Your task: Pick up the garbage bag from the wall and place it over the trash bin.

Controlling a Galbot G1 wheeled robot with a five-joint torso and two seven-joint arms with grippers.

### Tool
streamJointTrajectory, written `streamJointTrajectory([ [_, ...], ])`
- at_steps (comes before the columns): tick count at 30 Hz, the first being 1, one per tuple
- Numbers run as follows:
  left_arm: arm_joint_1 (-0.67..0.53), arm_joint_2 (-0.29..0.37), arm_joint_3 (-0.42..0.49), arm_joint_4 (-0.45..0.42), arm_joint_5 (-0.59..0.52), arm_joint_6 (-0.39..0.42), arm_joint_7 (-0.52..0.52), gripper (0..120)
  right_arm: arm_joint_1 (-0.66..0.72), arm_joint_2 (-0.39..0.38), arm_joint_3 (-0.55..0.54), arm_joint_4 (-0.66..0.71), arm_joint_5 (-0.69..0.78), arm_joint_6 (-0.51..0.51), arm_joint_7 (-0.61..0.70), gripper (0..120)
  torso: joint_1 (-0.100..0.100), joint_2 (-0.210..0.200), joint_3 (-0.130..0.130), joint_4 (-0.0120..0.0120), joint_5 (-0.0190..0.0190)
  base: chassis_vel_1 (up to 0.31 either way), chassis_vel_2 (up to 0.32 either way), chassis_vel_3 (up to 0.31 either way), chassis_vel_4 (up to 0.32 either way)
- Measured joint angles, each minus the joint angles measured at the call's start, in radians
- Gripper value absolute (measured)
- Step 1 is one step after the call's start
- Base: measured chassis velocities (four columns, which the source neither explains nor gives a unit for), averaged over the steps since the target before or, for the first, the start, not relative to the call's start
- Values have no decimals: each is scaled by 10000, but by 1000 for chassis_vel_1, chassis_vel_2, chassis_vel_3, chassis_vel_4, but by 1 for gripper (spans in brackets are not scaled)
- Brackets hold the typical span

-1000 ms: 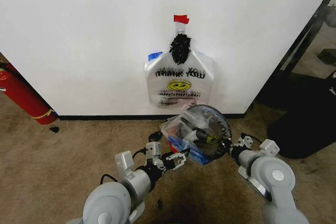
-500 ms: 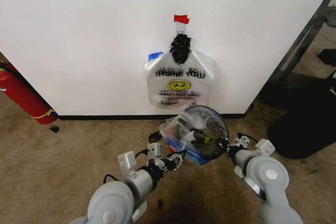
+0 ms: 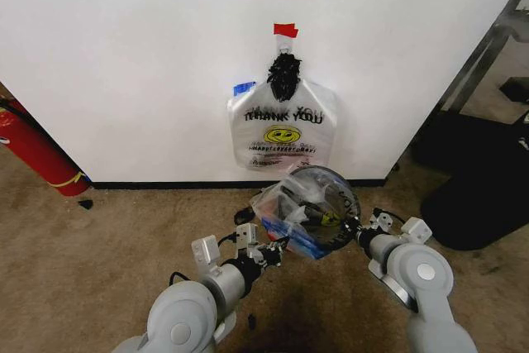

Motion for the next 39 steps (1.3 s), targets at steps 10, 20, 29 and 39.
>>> streamJointTrajectory([
  [10,131,-83,162,526,541,-130,-101,0,-8,-12,95,141,244,53,1,0,0,0,0,0,0,0,0,0,0],
  [20,-323,-697,559,1849,1031,-135,-178,0,-139,18,45,513,489,43,79,0,0,0,0,-1,1,0,0,0,0],
  [29,-499,-1253,900,2784,1657,-134,-139,0,-192,-99,130,776,669,26,171,0,0,0,0,0,1,0,0,0,0],
  [39,-574,-1699,1033,3213,2109,-170,-487,0,-273,-128,131,889,711,-45,157,0,0,0,0,-1,0,0,0,0,0],
])
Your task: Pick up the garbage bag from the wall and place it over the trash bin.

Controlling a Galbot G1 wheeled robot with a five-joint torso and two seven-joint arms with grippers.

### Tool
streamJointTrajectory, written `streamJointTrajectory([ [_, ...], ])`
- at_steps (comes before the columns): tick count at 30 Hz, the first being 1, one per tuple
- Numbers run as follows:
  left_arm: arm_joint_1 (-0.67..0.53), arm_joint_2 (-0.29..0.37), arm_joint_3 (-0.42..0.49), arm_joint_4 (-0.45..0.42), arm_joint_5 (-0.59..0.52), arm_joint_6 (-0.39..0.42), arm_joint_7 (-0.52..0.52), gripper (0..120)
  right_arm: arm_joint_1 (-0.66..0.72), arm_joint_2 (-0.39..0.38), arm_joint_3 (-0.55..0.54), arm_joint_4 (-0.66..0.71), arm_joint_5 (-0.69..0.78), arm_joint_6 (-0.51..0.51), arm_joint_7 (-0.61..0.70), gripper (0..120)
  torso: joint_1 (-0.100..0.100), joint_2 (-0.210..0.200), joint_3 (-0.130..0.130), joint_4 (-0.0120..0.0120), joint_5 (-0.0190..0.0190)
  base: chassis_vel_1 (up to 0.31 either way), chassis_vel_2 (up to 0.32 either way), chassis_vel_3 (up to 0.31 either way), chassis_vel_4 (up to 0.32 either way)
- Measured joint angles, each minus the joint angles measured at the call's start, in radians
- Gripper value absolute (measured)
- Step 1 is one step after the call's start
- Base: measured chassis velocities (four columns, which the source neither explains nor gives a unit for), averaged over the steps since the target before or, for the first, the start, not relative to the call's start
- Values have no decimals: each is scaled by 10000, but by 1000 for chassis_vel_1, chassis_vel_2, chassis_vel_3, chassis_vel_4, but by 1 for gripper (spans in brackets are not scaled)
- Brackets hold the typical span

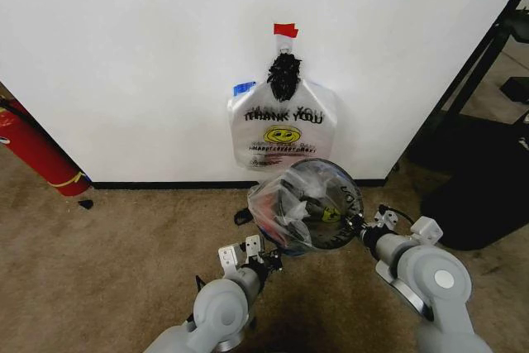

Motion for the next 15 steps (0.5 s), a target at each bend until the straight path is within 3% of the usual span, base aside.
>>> streamJointTrajectory([
  [5,414,355,-74,-609,-154,334,-334,10,3,-5,98,78,-18,-67,-17,0,0,0,0,1,0,0,0,0,0],
  [15,1381,1725,-634,-2619,145,499,-298,46,-37,-295,164,-210,-604,-236,-378,0,0,0,0,2,-1,0,0,0,0],
])
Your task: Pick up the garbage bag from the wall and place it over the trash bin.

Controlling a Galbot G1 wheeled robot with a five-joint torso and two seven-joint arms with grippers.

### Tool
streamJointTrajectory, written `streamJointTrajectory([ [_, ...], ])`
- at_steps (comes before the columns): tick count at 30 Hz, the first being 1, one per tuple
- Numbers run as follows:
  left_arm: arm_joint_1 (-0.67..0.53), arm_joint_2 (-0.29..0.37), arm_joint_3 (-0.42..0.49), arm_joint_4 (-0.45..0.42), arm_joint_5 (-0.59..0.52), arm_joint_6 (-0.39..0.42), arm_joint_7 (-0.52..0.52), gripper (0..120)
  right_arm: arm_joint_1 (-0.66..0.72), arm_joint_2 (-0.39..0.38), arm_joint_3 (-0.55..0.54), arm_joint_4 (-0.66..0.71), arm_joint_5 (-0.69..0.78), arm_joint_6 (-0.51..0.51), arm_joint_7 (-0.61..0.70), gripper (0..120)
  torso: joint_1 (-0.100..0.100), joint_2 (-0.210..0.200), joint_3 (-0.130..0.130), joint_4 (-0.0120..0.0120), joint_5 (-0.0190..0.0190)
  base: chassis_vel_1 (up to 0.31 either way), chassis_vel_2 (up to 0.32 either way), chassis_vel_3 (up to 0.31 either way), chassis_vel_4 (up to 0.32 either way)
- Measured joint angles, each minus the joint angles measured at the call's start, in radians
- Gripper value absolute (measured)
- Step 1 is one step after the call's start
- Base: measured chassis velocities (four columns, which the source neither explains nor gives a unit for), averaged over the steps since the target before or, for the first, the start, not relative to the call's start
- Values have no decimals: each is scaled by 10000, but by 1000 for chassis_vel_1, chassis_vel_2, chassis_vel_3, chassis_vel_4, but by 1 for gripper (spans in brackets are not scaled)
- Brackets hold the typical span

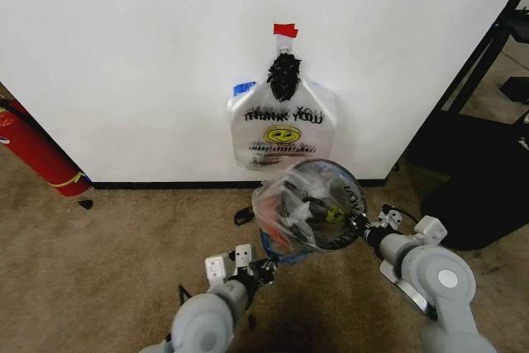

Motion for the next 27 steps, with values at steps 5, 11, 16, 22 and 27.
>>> streamJointTrajectory([
  [5,442,634,-558,-1060,-143,-29,183,63,-114,-404,-208,-270,-1073,-103,-826,0,0,0,0,0,1,0,0,0,0],
  [11,525,1374,-1450,-1825,-294,-328,533,90,-489,-1511,-704,-761,-4300,354,-4093,0,0,0,0,0,2,0,0,0,0],
  [16,77,1582,-1680,-1883,-304,-550,801,100,-525,-2440,-999,-986,-5373,1110,-5800,0,0,0,0,-2,1,0,0,0,0],
  [22,-403,1716,-1689,-1749,-299,-861,1378,100,-468,-3569,-1402,-1384,-6916,3408,-8182,0,0,0,0,-1,0,0,0,0,0],
  [27,-966,1749,-1715,-1346,-441,-1270,2017,100,-472,-4284,-1576,-1748,-7462,4775,-9528,0,0,0,0,0,1,0,0,0,0],
])
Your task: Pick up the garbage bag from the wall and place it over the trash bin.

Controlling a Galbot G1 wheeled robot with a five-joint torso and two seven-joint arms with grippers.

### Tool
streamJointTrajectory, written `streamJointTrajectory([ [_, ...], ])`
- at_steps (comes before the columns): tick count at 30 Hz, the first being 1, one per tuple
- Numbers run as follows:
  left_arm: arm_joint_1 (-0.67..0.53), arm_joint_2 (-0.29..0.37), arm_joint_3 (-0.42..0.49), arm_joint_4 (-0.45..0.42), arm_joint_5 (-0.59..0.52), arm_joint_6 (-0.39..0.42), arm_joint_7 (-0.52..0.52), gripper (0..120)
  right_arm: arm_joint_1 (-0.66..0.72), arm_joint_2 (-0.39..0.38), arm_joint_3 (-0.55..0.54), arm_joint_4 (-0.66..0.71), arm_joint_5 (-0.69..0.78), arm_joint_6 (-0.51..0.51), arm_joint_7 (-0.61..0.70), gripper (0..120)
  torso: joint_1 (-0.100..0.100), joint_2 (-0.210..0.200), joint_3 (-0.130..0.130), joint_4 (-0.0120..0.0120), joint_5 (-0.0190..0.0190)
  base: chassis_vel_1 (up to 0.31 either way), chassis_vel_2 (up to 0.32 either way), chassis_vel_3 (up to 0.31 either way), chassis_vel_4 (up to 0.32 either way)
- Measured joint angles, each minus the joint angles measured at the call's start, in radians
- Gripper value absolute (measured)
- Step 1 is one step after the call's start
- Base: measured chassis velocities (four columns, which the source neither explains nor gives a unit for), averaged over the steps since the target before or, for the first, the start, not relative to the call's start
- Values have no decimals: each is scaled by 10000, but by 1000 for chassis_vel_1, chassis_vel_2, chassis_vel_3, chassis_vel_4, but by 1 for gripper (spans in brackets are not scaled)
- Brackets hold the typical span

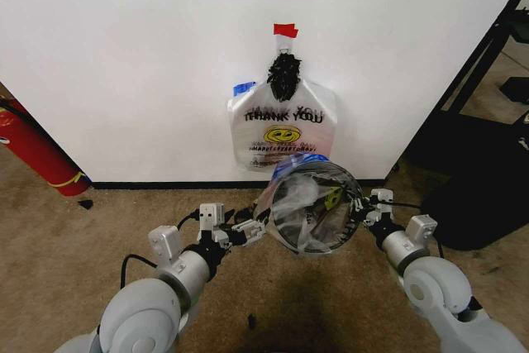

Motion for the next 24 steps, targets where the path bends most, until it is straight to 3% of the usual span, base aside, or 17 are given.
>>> streamJointTrajectory([
  [7,-1107,126,-110,839,-728,-350,1076,100,-72,-292,-9,-488,-237,987,-1444,0,0,0,1,-3,1,0,0,0,0],
  [12,-2037,337,-259,1881,-2922,-180,3011,100,-236,-256,83,-596,-258,1177,-2003,0,0,0,1,-2,0,0,0,0,0],
  [24,-2265,395,-211,3477,-3048,470,5859,100,-303,-344,194,-286,470,752,-2137,0,0,0,0,-1,-1,0,0,0,0],
])
